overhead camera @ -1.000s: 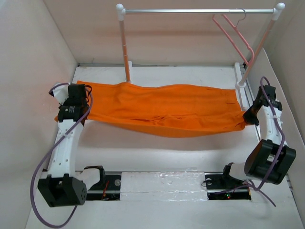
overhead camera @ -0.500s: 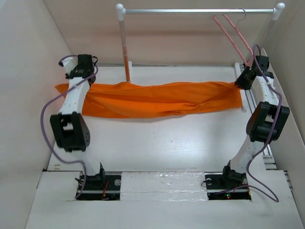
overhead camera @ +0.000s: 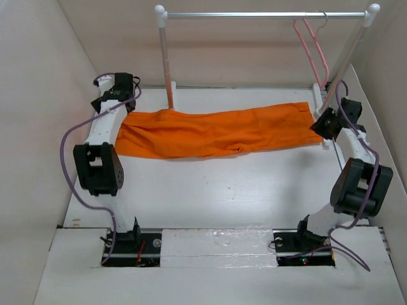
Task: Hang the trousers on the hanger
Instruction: Fold the trousers at the center of the board.
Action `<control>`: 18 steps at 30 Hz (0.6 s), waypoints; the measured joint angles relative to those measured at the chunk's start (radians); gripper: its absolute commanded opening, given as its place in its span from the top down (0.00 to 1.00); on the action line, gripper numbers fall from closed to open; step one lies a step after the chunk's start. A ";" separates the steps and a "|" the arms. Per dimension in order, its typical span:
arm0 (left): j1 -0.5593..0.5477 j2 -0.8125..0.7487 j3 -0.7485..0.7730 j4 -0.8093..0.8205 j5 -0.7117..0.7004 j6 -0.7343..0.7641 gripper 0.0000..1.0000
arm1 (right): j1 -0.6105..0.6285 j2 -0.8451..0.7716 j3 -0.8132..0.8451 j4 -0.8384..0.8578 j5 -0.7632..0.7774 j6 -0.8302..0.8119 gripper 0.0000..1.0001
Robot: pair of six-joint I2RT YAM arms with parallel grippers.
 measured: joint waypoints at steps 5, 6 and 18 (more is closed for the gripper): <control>-0.168 -0.338 -0.376 0.112 0.128 0.003 0.34 | 0.020 -0.143 -0.232 0.143 -0.042 -0.011 0.62; -0.204 -0.378 -0.429 0.127 0.179 -0.003 0.34 | 0.024 -0.123 -0.251 0.154 -0.058 -0.014 0.52; -0.155 -0.214 -0.720 0.238 0.472 -0.091 0.27 | 0.046 0.092 -0.264 0.252 -0.119 0.032 0.52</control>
